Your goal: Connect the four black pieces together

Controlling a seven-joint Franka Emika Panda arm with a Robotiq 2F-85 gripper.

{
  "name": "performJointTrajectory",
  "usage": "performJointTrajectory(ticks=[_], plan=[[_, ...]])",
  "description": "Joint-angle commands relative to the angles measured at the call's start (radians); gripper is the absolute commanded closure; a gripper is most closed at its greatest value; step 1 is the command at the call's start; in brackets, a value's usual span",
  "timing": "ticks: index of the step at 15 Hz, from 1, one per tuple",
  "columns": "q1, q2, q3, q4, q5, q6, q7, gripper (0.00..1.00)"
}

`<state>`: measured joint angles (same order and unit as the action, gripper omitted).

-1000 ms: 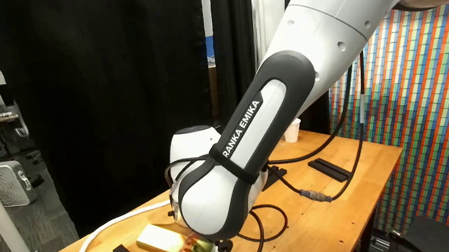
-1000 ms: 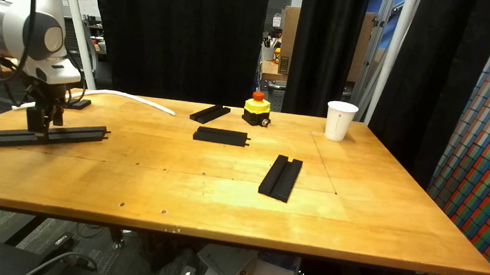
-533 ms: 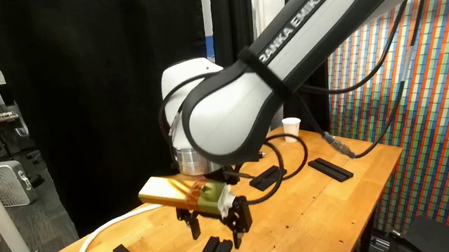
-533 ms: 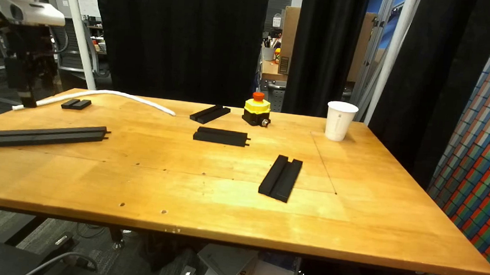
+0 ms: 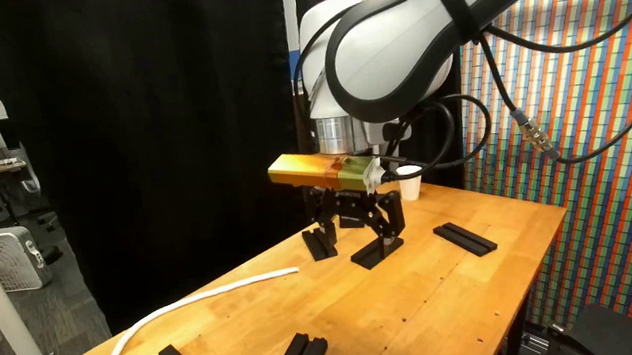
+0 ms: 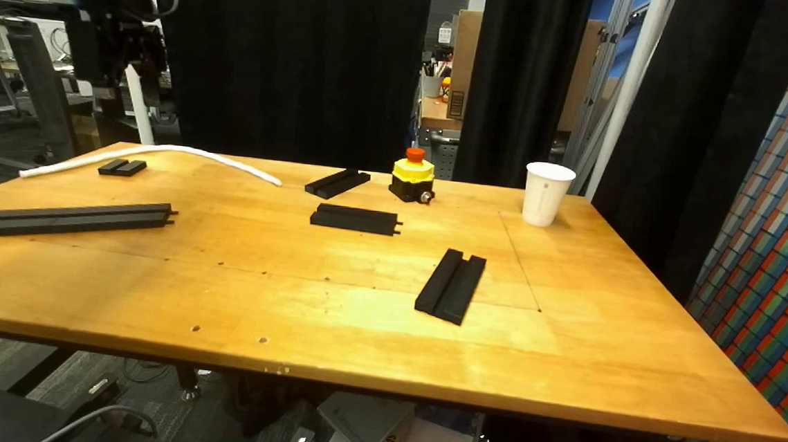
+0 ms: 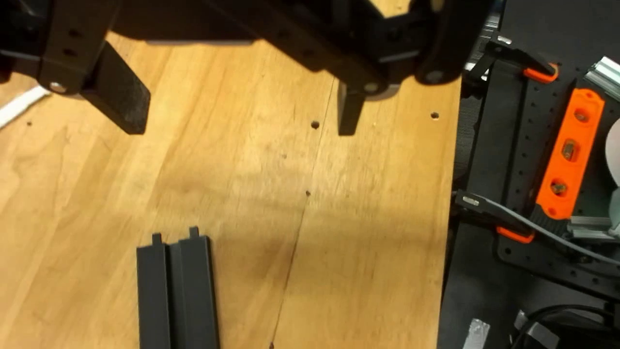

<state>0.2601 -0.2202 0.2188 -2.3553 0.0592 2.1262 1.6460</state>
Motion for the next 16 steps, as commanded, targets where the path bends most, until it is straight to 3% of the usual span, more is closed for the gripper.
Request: performJointTrajectory(ticks=[1,8,16], plan=[[-0.079,-0.042,-0.017,-0.027,-0.008,0.016,-0.016,0.00],[-0.189,0.071,-0.103,-0.034,0.008,0.126,-0.200,0.00],[-0.218,0.299,-0.159,0.079,-0.004,0.281,-0.485,0.00]])
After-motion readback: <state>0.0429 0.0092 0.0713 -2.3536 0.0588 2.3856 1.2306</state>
